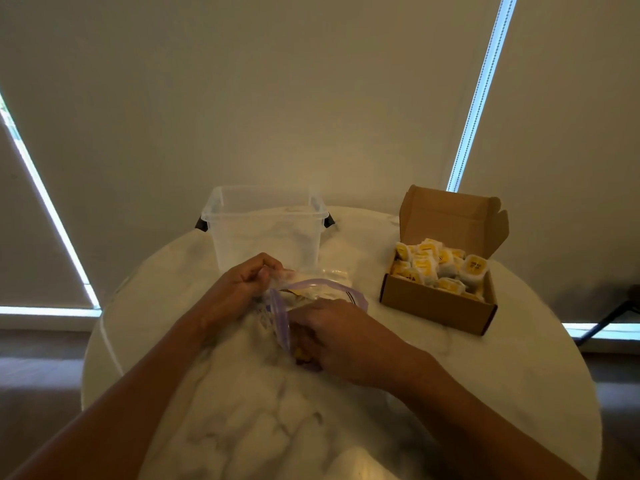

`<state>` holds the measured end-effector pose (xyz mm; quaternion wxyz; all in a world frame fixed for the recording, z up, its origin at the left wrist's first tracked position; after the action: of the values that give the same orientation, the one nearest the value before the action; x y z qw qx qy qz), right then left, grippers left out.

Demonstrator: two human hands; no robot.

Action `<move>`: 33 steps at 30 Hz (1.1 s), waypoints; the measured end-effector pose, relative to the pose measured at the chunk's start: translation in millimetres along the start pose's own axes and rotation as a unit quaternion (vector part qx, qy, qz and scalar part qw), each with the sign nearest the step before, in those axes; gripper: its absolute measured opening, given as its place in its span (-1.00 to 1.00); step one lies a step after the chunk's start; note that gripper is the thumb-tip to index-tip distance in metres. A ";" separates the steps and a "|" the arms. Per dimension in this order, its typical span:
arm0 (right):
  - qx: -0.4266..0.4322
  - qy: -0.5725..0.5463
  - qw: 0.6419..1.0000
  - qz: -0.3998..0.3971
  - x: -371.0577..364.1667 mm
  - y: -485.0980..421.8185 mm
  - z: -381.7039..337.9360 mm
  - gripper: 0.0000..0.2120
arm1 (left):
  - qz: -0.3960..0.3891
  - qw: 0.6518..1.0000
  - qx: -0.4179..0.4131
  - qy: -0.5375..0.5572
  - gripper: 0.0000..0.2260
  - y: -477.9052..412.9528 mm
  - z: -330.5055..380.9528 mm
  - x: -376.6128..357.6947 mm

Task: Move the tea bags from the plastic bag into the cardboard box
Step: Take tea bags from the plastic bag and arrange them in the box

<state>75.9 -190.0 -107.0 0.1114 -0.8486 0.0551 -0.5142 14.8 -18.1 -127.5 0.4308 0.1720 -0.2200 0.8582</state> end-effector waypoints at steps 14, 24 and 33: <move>-0.017 0.010 0.999 -0.048 2.7 11.8 10.6 -0.52 | -0.006 0.999 -0.005 -0.038 -0.77 1.6 1.3 -1.5; -0.030 -0.201 0.974 0.101 69.1 30.0 6.6 -0.65 | 0.004 0.999 -0.002 -0.044 -0.80 4.4 1.4 2.6; -0.107 -0.284 0.865 0.399 154.5 88.1 73.0 -0.61 | -0.001 1.000 -0.007 -0.029 -0.77 2.7 -0.3 0.8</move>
<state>214.2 -297.9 -28.3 0.2261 -0.8703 0.4099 -0.1530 12.1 -18.8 -128.0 0.4263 0.1943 -0.2382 0.8507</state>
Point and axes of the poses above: each hand's wrist, its own y-axis away from the middle knuckle, its own x-axis out of the back of the hand, z = x × y, the point moved 8 cm from there along -y, towards the middle knuckle, and after that the axes turned 10 degrees about -y, right-handed, at the moved point
